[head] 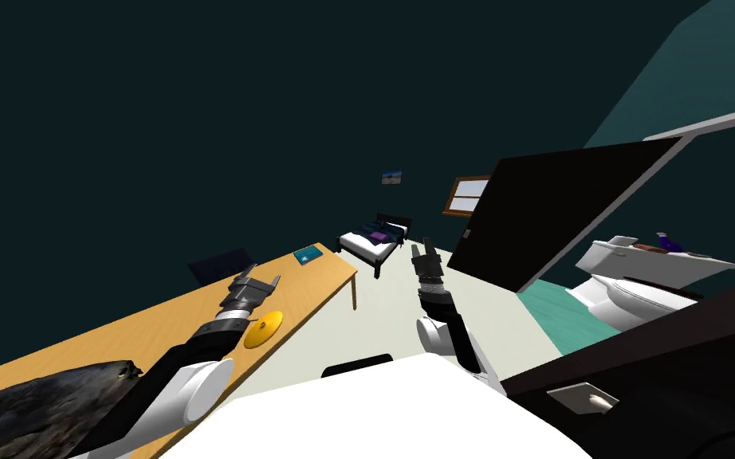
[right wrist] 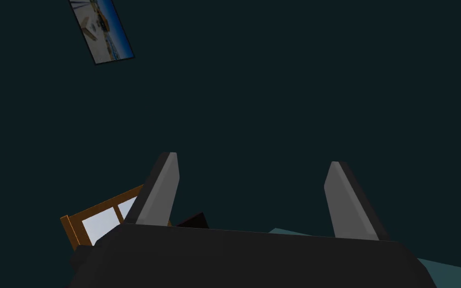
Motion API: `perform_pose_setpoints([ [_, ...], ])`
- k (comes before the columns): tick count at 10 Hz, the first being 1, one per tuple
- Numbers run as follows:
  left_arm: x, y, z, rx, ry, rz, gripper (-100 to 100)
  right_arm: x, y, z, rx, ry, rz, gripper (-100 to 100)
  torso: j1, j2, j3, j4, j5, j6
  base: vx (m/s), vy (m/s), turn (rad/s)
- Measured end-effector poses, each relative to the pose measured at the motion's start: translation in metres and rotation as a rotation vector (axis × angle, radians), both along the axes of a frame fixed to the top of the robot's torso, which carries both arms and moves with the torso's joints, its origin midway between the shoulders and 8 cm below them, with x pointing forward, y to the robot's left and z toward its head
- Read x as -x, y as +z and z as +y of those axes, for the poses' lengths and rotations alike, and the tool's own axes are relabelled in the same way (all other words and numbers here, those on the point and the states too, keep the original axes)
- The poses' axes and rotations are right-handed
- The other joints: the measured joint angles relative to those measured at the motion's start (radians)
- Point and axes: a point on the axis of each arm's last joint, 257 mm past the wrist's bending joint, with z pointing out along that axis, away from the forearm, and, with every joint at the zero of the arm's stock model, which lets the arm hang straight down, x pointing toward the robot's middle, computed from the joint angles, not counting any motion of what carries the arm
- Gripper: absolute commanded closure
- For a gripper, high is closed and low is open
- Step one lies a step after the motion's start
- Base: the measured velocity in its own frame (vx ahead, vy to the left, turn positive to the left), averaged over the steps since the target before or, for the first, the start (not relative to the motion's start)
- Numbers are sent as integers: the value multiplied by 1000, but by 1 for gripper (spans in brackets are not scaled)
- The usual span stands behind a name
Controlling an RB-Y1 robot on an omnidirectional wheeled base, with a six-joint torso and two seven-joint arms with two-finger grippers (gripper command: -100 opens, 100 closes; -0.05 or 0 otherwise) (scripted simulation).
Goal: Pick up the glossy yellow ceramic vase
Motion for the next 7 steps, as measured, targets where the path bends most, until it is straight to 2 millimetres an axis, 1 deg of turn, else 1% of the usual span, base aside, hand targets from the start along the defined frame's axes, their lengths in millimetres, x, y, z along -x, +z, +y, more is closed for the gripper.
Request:
perform_pose_setpoints([
  [1,-3,-11,11,21,4,35,-100,0,0,0,0,0,0,0,-1,-1,-1,0,0,1,49,-28,-108],
  [4,-1,-35,26,74,11,127,-100,0,0,0,0,0,0,0,0,0,0,0,0,0,51,-17,-164],
  [5,1,-49,33,98,17,170,-100,0,0,0,0,0,0,0,1,-1,0,0,0,0,44,-7,-112],
  [6,2,-60,37,113,19,200,-100,0,0,0,0,0,0,0,1,0,0,0,0,0,52,-16,-212],
  [7,3,-72,44,135,26,234,-100,0,0,0,0,0,0,0,1,-1,0,0,0,0,45,-13,-91],
])
